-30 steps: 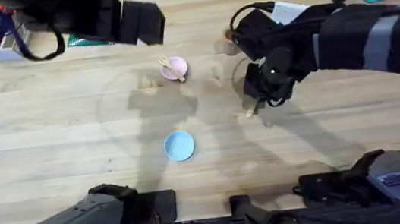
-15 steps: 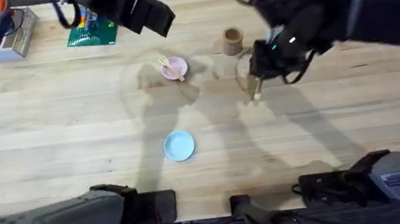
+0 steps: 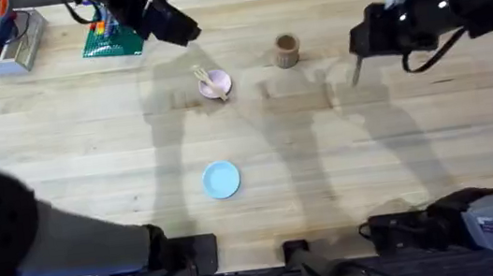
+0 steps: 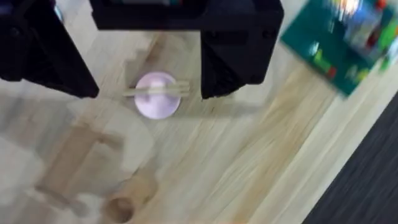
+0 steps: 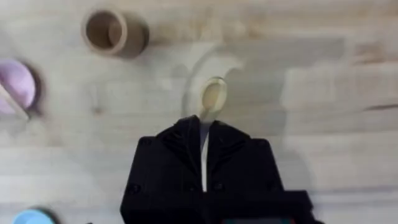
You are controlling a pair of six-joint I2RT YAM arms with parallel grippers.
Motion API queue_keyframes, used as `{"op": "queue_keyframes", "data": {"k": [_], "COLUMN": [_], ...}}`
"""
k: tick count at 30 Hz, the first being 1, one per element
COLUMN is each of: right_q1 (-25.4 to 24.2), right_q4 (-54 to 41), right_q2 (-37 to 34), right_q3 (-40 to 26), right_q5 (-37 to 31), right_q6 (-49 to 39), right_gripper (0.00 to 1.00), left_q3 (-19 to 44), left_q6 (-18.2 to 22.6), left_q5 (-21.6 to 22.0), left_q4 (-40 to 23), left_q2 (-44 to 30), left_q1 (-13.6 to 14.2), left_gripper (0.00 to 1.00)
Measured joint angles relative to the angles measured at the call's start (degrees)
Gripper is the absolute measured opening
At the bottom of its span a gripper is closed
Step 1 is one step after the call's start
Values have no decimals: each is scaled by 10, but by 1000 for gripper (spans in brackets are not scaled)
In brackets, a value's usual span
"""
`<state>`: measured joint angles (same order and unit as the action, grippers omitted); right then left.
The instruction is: Pick up a utensil and set it on the pink plate, then put the other utensil in the container.
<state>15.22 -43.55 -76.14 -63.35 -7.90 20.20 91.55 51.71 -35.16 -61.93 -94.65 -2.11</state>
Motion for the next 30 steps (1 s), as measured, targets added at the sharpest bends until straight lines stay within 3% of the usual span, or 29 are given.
{"op": "queue_keyframes", "data": {"k": [7,14,15,20,30], "right_q1": [-38,-47,-47,-59,-92], "right_q4": [83,161,186,214,285], "right_q2": [9,9,9,8,-21], "right_q3": [0,0,0,0,19], "right_q5": [0,0,0,0,27], "right_q6": [-39,-130,-163,-191,-249], "right_gripper": [32,33,33,33,33], "left_q3": [0,0,0,0,0], "left_q6": [116,175,199,230,247], "left_q5": [-94,-133,-151,-194,-288], "left_q4": [1,16,17,34,80], "left_q2": [-67,-115,-138,-175,-233], "left_q1": [-1,-1,-1,-1,-1], "left_gripper": [993,994,994,993,993]}}
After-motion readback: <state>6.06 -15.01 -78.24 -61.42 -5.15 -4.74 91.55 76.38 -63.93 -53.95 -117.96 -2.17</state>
